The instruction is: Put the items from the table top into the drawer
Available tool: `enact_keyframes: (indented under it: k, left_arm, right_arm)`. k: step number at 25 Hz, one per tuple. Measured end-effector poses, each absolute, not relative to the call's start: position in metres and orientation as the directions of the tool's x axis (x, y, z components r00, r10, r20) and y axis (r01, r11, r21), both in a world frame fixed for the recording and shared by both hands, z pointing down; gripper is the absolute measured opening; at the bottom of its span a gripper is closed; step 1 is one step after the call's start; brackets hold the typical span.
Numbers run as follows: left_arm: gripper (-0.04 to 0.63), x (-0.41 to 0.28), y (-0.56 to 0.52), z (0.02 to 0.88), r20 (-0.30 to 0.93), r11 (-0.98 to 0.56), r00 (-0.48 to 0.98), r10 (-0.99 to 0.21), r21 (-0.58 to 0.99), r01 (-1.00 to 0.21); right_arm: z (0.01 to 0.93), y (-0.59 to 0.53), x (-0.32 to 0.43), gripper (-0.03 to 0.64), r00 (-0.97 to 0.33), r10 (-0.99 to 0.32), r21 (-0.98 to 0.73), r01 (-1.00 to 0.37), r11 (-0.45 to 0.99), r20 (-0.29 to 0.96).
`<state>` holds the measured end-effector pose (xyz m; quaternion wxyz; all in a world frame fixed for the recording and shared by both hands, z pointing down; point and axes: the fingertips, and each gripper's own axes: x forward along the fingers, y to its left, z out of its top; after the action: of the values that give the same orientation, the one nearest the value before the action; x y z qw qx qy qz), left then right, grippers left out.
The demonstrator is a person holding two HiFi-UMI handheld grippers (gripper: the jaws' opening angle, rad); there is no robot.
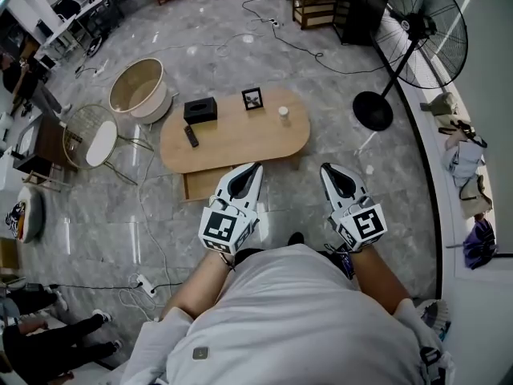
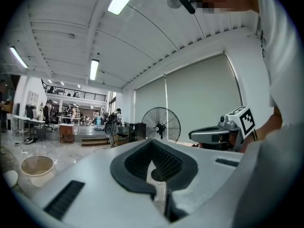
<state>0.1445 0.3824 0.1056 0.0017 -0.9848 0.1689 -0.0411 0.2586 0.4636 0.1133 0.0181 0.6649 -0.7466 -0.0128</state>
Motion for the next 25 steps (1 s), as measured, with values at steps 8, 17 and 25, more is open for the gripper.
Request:
enact_keyframes:
  k: [8, 17, 25]
  left_arm:
    - [0.009, 0.182, 0.356, 0.116, 0.09, -0.943, 0.94, -0.33, 0.005, -0.332]
    - [0.009, 0.201, 0.288, 0.116, 0.085, -0.952, 0.95, -0.301, 0.021, -0.304]
    - [0.009, 0.197, 0.201, 0.115, 0.084, -0.96, 0.957, -0.276, 0.017, -0.279]
  right_arm:
    - [0.12, 0.442, 0.299, 0.026, -0.104, -0.994, 0.033, -0.994, 0.105, 0.029]
    - [0.121, 0.381, 0.313, 0.026, -0.079, -0.995, 0.045, -0.996, 0.082, 0.056]
    - [0.12, 0.296, 0.312, 0.026, -0.064, -0.997, 0.05, -0.997, 0.067, 0.051]
